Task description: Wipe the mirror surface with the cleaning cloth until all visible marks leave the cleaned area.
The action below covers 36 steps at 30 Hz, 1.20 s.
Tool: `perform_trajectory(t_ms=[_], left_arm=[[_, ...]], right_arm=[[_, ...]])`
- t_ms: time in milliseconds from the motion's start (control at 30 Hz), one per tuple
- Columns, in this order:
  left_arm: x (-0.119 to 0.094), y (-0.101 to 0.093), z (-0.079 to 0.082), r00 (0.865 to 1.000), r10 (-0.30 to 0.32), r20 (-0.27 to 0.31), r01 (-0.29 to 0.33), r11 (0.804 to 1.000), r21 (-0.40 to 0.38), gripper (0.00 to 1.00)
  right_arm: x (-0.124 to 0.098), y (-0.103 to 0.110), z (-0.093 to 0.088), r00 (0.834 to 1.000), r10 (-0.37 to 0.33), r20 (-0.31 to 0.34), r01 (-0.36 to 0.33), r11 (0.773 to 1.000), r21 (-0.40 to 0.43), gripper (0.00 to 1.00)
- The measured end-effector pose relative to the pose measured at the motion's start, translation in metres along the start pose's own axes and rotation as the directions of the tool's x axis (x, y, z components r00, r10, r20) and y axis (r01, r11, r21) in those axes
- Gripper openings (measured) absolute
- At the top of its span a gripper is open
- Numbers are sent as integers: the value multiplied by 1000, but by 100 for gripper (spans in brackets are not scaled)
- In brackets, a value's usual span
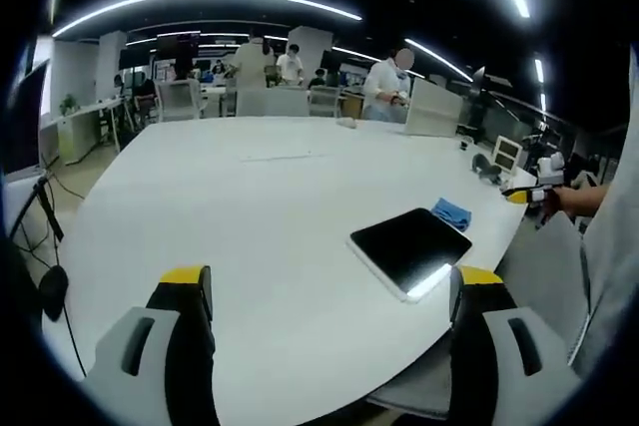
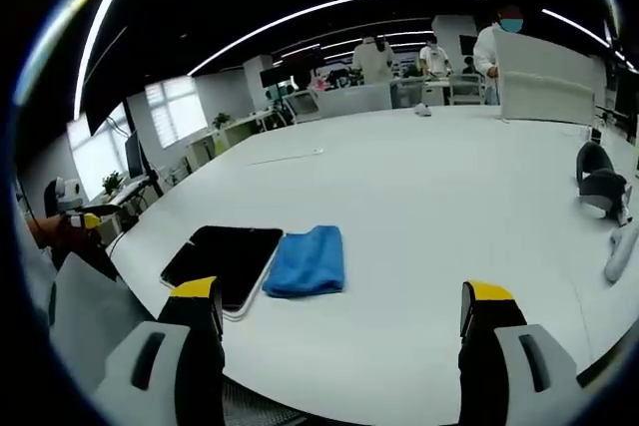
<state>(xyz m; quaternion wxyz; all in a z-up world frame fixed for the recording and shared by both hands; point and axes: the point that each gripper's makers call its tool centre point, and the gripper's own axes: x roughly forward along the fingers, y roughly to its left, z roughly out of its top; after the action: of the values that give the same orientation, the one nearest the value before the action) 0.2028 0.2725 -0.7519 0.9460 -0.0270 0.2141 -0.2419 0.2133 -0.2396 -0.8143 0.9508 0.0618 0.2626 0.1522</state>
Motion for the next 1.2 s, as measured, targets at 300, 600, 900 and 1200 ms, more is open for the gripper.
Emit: perform_trajectory(t_ms=[300, 600, 900, 1200], left_arm=[[0, 2, 2, 1000, 3, -1, -3, 1000, -3, 99], [-1, 2, 2, 1000, 4, -6, -4, 1000, 5, 99], [-4, 3, 6, 1000, 4, 3, -4, 1000, 5, 99], [-7, 3, 8, 1000, 17, 6, -17, 1000, 9, 99]], right_arm=[[-4, -1, -4, 1000, -3, 1, 3, 1000, 14, 98], [-6, -4, -6, 1000, -6, -16, 7, 1000, 18, 89], [-8, -5, -3, 1000, -16, -8, 16, 1000, 7, 86], [-11, -9, 11, 997, -57, 60, 59, 998, -26, 94]])
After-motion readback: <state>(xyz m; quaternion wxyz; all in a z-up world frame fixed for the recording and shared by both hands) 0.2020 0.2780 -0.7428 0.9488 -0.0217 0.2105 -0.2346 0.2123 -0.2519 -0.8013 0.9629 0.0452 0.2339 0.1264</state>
